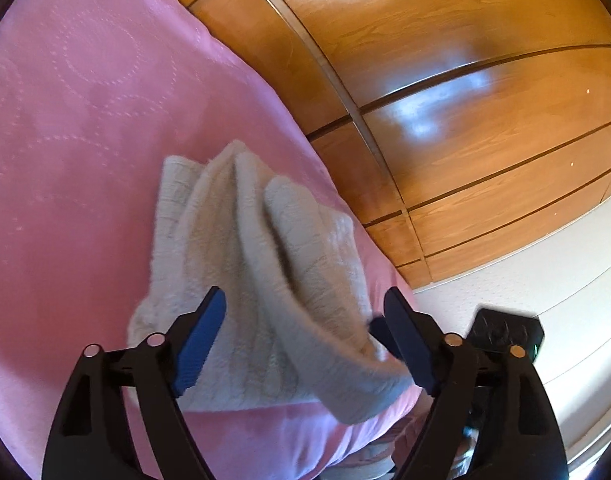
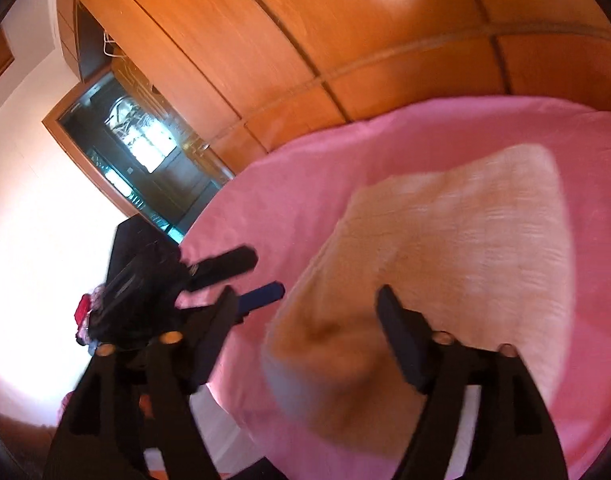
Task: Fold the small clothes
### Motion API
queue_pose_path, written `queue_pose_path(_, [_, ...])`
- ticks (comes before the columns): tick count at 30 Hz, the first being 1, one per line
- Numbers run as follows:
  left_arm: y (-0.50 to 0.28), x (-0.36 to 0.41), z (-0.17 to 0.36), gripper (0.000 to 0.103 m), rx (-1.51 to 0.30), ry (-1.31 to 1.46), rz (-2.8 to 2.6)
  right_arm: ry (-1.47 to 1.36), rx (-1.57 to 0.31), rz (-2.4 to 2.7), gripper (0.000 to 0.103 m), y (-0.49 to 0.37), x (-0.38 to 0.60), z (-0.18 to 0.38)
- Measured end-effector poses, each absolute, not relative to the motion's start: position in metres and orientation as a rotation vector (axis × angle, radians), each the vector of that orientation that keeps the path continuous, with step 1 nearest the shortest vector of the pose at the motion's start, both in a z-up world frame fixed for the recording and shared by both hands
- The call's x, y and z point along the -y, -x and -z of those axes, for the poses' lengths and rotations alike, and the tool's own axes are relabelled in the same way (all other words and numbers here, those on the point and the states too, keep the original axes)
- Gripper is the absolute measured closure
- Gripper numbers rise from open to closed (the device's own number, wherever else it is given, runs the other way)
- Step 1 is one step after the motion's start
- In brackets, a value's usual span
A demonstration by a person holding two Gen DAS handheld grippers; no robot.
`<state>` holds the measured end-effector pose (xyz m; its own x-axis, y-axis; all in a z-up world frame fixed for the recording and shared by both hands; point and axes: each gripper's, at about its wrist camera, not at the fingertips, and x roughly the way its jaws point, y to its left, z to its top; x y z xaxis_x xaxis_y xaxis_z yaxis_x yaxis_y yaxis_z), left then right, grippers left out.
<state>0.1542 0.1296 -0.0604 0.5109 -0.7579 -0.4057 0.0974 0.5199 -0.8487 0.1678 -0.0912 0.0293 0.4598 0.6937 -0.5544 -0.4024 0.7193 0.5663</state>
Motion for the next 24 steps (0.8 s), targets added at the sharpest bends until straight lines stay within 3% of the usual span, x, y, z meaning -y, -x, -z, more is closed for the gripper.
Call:
queue_pose_path(6, [-0.177,-0.098,0.06,0.02,-0.963,0.786,0.585,-0.317,-0.814,-0.479,0.004,-0.131,0.147,-0.017])
queue_pose_path(12, [-0.191,-0.065,0.062,0.022,-1.046,0.686,0.605,-0.31,-0.872,-0.331,0.003,-0.127,0.167,0.017])
queue_pose_path(13, [-0.192,-0.059,0.058,0.032,-1.043,0.67,0.612,-0.312,-0.875,-0.328,0.003,-0.129,0.165,0.021])
queue_pose_path(16, [-0.194,-0.048,0.043,0.075,-1.018,0.552,0.608,-0.308,-0.874,-0.363,0.003,-0.135,0.153,0.025])
queue_pose_path(20, [-0.183,-0.054,0.012,0.084,-0.917,0.432,0.609,-0.233,-0.874,-0.427,0.004,-0.136,0.119,0.024])
queue_pose_path(24, [-0.175,-0.079,0.0,0.088,-0.862,0.335,0.533,-0.111,-0.85,-0.459,0.003,-0.13,0.089,0.02])
